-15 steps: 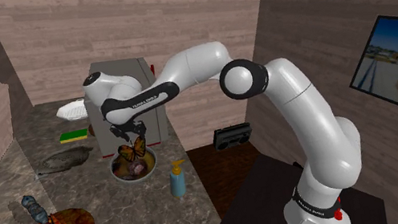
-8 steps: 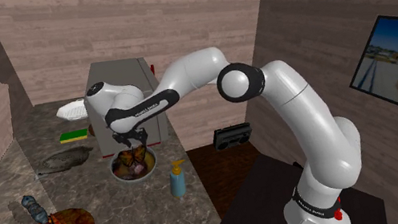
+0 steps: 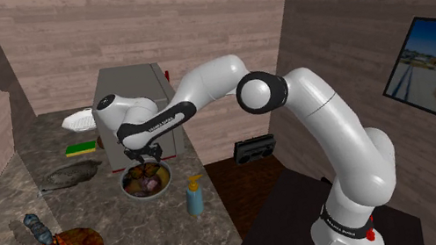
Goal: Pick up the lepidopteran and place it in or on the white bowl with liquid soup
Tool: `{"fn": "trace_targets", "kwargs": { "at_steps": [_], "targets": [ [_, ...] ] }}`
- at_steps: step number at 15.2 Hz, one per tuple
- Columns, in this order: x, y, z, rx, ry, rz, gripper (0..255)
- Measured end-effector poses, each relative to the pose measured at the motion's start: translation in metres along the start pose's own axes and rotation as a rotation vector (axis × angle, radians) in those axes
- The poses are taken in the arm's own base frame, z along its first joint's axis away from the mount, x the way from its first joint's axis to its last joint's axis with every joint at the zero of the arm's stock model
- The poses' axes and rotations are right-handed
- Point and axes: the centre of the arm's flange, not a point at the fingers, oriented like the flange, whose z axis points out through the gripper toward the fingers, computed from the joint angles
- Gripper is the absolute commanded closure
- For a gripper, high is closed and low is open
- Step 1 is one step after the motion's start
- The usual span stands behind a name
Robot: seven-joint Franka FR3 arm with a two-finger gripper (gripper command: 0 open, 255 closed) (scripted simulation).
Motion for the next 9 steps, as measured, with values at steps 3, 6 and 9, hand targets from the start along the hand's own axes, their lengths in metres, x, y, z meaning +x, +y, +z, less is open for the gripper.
{"fn": "trace_targets", "kwargs": {
  "at_steps": [3,6,9],
  "targets": [
    [0.000,0.000,0.001,-0.001,0.000,0.000,0],
    [0.000,0.000,0.001,-0.001,-0.001,-0.001,0],
    [0.001,0.000,-0.014,-0.001,0.000,-0.001,0]
  ]
}}
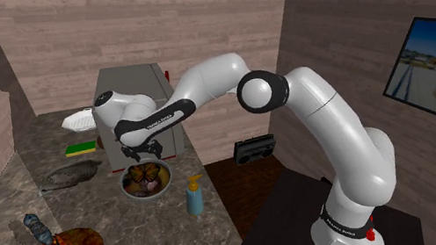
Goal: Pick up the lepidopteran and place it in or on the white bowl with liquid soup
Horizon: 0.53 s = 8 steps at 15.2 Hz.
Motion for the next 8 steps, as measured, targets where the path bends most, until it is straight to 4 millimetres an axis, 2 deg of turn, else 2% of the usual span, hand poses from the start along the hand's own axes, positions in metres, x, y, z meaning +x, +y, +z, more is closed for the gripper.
{"fn": "trace_targets", "kwargs": {
  "at_steps": [3,8],
  "targets": [
    [0.000,0.000,-0.030,0.001,0.000,0.000,0],
    [-0.001,0.000,-0.035,0.000,0.000,0.000,0]
  ]
}}
